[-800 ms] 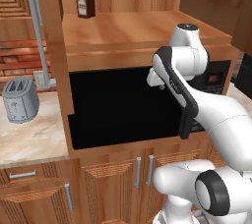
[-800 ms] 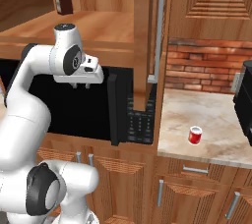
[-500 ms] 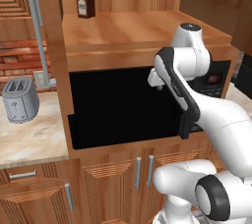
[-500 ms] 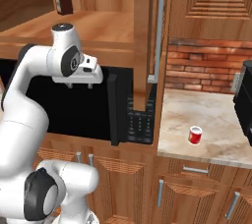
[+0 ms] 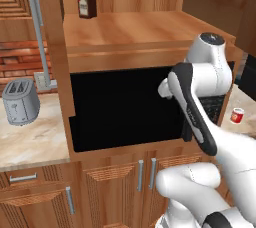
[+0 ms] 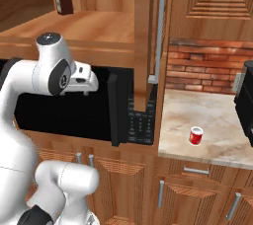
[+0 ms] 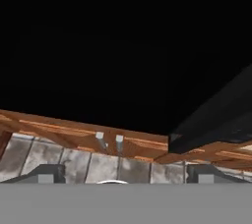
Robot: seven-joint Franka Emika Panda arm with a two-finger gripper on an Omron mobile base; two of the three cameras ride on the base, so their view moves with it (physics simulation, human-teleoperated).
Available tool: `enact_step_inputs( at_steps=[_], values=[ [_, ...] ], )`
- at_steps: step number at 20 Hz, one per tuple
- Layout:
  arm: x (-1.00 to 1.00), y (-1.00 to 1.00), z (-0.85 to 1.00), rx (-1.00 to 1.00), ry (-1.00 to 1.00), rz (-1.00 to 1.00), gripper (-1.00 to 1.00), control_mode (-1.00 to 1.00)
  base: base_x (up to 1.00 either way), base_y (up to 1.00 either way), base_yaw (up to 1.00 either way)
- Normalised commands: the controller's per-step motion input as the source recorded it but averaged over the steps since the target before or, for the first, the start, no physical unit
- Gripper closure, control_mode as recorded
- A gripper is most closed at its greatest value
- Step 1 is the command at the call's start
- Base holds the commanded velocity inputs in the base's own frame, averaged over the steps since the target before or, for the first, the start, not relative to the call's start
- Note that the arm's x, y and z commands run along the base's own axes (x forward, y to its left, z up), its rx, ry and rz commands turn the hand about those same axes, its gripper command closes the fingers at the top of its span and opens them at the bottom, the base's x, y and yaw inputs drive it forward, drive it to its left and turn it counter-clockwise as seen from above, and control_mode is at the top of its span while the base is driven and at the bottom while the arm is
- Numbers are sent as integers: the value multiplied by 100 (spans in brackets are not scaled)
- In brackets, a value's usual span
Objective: Pick the canned food and honey bottle from the counter and place them in the cabinets closest to them.
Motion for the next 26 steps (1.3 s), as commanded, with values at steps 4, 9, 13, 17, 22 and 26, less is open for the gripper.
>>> enact_step_inputs(
  at_steps=[4, 9, 13, 17, 22, 26],
  values=[
    [-79, -8, -6, 0, -21, 5, -100, -100, 0, 0, 0],
    [-87, -14, -19, -4, -19, 8, -100, -100, 0, 0, 0],
    [-87, -15, -26, -9, -15, 10, -100, -100, 0, 0, 0],
    [-26, -1, -8, -5, -2, 3, -100, -100, 0, 0, 0],
    [0, 0, 0, 0, 0, 0, -100, -100, 0, 0, 0],
    [-7, 0, -1, 0, 0, 0, -100, 100, -20, -5, 0]
  ],
)
